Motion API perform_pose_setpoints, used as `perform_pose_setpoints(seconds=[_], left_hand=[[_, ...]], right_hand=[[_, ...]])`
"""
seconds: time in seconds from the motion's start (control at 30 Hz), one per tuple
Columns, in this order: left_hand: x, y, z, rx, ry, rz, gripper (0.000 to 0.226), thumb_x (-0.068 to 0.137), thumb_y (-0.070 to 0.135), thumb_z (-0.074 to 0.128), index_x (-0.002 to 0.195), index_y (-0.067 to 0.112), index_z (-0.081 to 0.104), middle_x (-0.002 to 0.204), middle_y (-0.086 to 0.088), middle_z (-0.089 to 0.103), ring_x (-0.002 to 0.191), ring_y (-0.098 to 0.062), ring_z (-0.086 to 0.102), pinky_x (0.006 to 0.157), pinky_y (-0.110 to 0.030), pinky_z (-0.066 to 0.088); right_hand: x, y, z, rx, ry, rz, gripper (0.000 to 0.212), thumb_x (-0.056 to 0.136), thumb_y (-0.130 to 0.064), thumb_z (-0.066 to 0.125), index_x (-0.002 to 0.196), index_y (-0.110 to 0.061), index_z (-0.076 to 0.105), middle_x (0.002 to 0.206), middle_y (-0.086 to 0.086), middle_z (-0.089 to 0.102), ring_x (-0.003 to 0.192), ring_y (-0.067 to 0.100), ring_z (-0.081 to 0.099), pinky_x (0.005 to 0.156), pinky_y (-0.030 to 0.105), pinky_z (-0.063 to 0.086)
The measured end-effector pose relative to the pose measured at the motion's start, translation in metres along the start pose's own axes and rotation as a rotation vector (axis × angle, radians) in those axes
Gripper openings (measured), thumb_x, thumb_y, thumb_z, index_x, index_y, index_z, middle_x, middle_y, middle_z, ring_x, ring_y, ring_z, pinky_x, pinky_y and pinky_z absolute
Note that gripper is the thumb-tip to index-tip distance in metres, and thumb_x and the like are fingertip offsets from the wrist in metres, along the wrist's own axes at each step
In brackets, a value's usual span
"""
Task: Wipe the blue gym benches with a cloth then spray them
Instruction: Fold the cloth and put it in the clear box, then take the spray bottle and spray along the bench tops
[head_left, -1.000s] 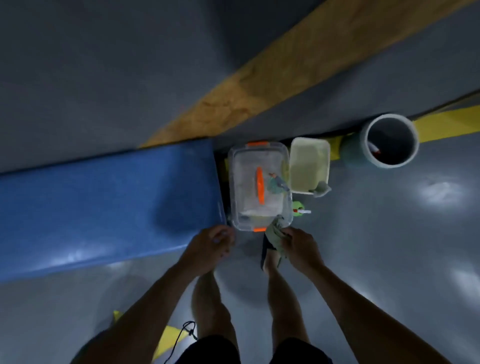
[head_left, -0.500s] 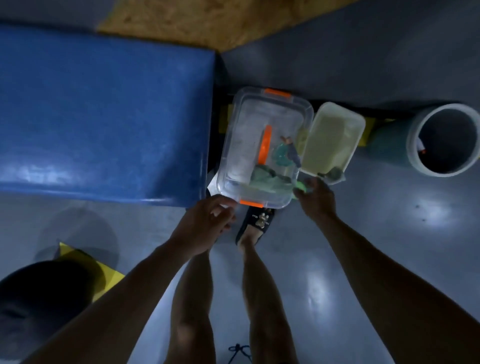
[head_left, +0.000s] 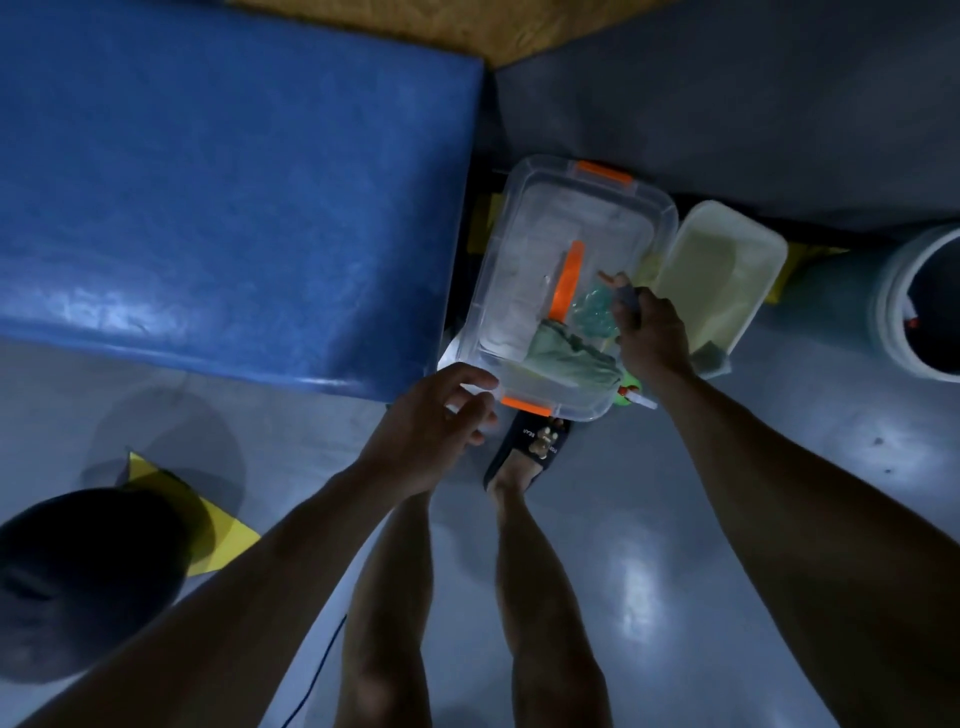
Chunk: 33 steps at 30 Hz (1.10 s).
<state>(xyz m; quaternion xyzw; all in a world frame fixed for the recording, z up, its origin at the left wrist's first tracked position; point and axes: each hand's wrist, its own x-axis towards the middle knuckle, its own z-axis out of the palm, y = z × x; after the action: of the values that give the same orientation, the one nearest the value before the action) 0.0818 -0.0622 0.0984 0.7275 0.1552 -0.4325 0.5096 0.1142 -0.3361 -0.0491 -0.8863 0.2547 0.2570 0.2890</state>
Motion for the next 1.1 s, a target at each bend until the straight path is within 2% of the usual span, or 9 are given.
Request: perform_pose_setpoints(seconds=[0.2, 0.27, 0.33, 0.5, 0.6, 0.7, 0.8, 0.93, 1.1], left_hand=[[-0.009, 0.031, -0.007, 0.123, 0.093, 0.187, 0.021, 0.096, 0.038, 0.062, 0.117, 0.039, 0.058, 0.094, 0.009, 0.07, 0.083, -0.004, 0.07, 0.072, -0.022, 0.056], [-0.017, 0.055, -0.011, 0.191, 0.135, 0.255, 0.028, 0.096, 0.041, 0.062, 0.124, 0.04, 0.055, 0.098, 0.012, 0.067, 0.087, -0.002, 0.066, 0.072, -0.015, 0.053], [-0.029, 0.082, -0.015, 0.211, 0.111, 0.295, 0.031, 0.097, 0.041, 0.062, 0.127, 0.042, 0.055, 0.101, 0.01, 0.067, 0.084, -0.004, 0.066, 0.07, -0.02, 0.054], [-0.082, 0.148, -0.032, 0.409, 0.009, 0.424, 0.019, 0.096, 0.028, 0.066, 0.115, 0.028, 0.065, 0.096, 0.012, 0.068, 0.079, 0.001, 0.063, 0.064, -0.006, 0.041], [-0.124, 0.18, -0.046, 0.438, 0.003, 0.485, 0.012, 0.095, 0.027, 0.066, 0.106, 0.023, 0.066, 0.089, 0.015, 0.068, 0.084, -0.001, 0.063, 0.068, -0.007, 0.04], [-0.168, 0.207, -0.06, 0.435, -0.002, 0.556, 0.005, 0.097, 0.031, 0.063, 0.101, 0.03, 0.065, 0.088, 0.012, 0.067, 0.084, -0.006, 0.062, 0.071, -0.017, 0.045], [-0.208, 0.23, -0.073, 0.394, 0.024, 0.598, 0.006, 0.095, 0.034, 0.064, 0.102, 0.033, 0.063, 0.088, 0.008, 0.064, 0.083, -0.011, 0.061, 0.076, -0.03, 0.049], [-0.252, 0.255, -0.083, 0.294, 0.079, 0.644, 0.007, 0.096, 0.024, 0.067, 0.099, 0.03, 0.064, 0.082, 0.005, 0.064, 0.075, -0.012, 0.064, 0.072, -0.027, 0.049], [-0.3, 0.274, -0.09, -0.022, 0.106, 0.668, 0.011, 0.096, 0.016, 0.062, 0.102, 0.008, 0.065, 0.074, -0.002, 0.062, 0.066, -0.016, 0.06, 0.065, -0.02, 0.047]], right_hand=[[-0.066, -0.038, -0.044, 0.128, -0.058, -0.419, 0.013, 0.096, -0.038, 0.058, 0.088, -0.028, 0.055, 0.075, -0.004, 0.044, 0.072, 0.011, 0.047, 0.064, 0.022, 0.033], [-0.096, -0.061, -0.063, 0.232, -0.133, -0.469, 0.017, 0.096, -0.028, 0.063, 0.08, -0.032, 0.056, 0.071, -0.008, 0.048, 0.066, 0.008, 0.05, 0.06, 0.015, 0.035], [-0.127, -0.082, -0.083, 0.341, -0.191, -0.434, 0.02, 0.093, -0.036, 0.06, 0.075, -0.03, 0.054, 0.07, -0.007, 0.051, 0.065, 0.002, 0.055, 0.058, 0.014, 0.036], [-0.19, -0.124, -0.125, 0.521, -0.247, -0.454, 0.044, 0.092, -0.057, 0.054, 0.081, -0.015, 0.062, 0.074, 0.005, 0.064, 0.07, 0.017, 0.065, 0.068, 0.041, 0.052], [-0.224, -0.152, -0.158, 0.577, -0.215, -0.458, 0.042, 0.089, -0.059, 0.058, 0.076, -0.02, 0.063, 0.076, 0.01, 0.061, 0.073, 0.025, 0.064, 0.071, 0.054, 0.049], [-0.255, -0.178, -0.197, 0.683, -0.278, -0.442, 0.039, 0.083, -0.062, 0.066, 0.074, -0.025, 0.062, 0.08, 0.007, 0.052, 0.074, 0.02, 0.058, 0.071, 0.047, 0.047], [-0.285, -0.2, -0.237, 0.686, -0.416, -0.504, 0.024, 0.083, -0.043, 0.074, 0.088, -0.021, 0.065, 0.089, 0.0, 0.05, 0.082, 0.012, 0.056, 0.075, 0.029, 0.044], [-0.316, -0.233, -0.28, 0.634, -0.518, -0.525, 0.037, 0.081, -0.02, 0.084, 0.11, -0.009, 0.064, 0.098, -0.004, 0.067, 0.093, 0.005, 0.065, 0.079, 0.02, 0.049], [-0.348, -0.274, -0.318, 0.65, -0.47, -0.601, 0.042, 0.079, -0.014, 0.082, 0.116, -0.026, 0.067, 0.101, -0.001, 0.068, 0.094, 0.01, 0.064, 0.082, 0.025, 0.05]])
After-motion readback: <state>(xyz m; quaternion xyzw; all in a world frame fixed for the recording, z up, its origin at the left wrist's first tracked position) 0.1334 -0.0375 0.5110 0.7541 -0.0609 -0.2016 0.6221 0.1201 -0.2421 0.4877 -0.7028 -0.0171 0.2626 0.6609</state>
